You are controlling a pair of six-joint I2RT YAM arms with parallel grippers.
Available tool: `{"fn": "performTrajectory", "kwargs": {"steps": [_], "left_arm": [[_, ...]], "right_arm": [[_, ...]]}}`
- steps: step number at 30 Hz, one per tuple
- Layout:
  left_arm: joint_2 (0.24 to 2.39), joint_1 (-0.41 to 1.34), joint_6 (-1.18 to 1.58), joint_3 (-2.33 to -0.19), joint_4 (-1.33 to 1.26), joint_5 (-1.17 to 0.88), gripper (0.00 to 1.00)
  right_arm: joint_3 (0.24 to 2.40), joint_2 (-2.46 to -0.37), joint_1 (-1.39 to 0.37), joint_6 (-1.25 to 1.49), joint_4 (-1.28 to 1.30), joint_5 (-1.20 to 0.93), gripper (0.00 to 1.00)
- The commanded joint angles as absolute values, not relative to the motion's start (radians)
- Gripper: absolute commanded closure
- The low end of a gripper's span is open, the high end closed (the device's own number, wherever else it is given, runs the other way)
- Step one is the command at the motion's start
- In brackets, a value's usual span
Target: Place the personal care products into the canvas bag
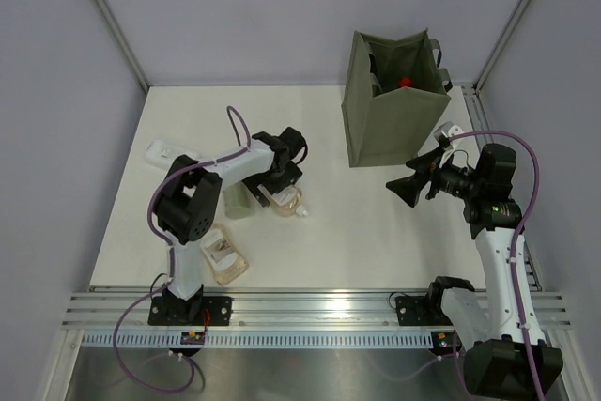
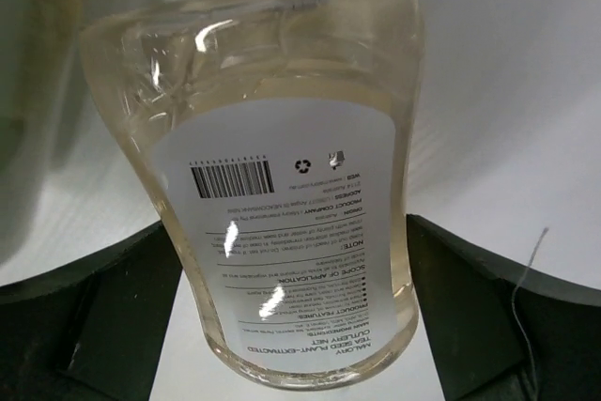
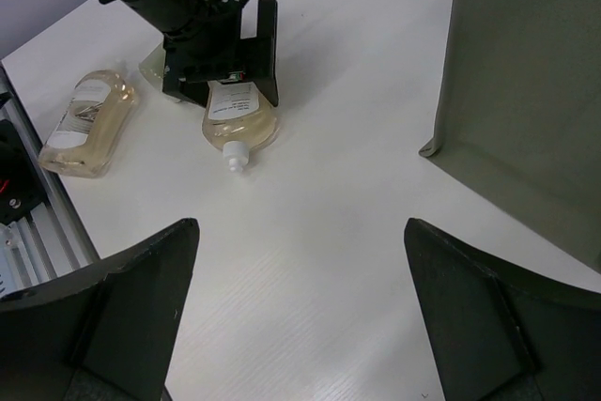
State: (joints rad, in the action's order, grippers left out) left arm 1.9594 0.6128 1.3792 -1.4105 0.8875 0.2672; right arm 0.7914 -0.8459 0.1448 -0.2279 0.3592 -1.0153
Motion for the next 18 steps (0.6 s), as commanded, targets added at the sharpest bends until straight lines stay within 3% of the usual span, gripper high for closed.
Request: {"fn": "performTrajectory", "kwargs": {"steps": [1, 9, 15, 18], "left_arm": [[1.974, 0.612, 1.243, -1.465, 0.975, 0.426, 0.01], [2.089, 0.597, 1.077, -1.548, 0.986, 0.367, 0.01], [2.082, 0.597, 1.011, -1.49, 0.89, 0.31, 0.07], [2.039, 0.595, 0.93, -1.434, 0.736, 0.272, 0.33]], "right_arm": [[0.788, -0.841, 0.152, -0.23, 0.314, -1.06, 0.01], [0.784, -0.847, 0.153, -0.233, 0.314, -1.072, 0.0], [0.782, -0.85, 0.161, -0.235, 0.314, -1.075, 0.01], [0.782, -0.854, 0.164, -0.23, 0.314, -1.077, 0.01]]}}
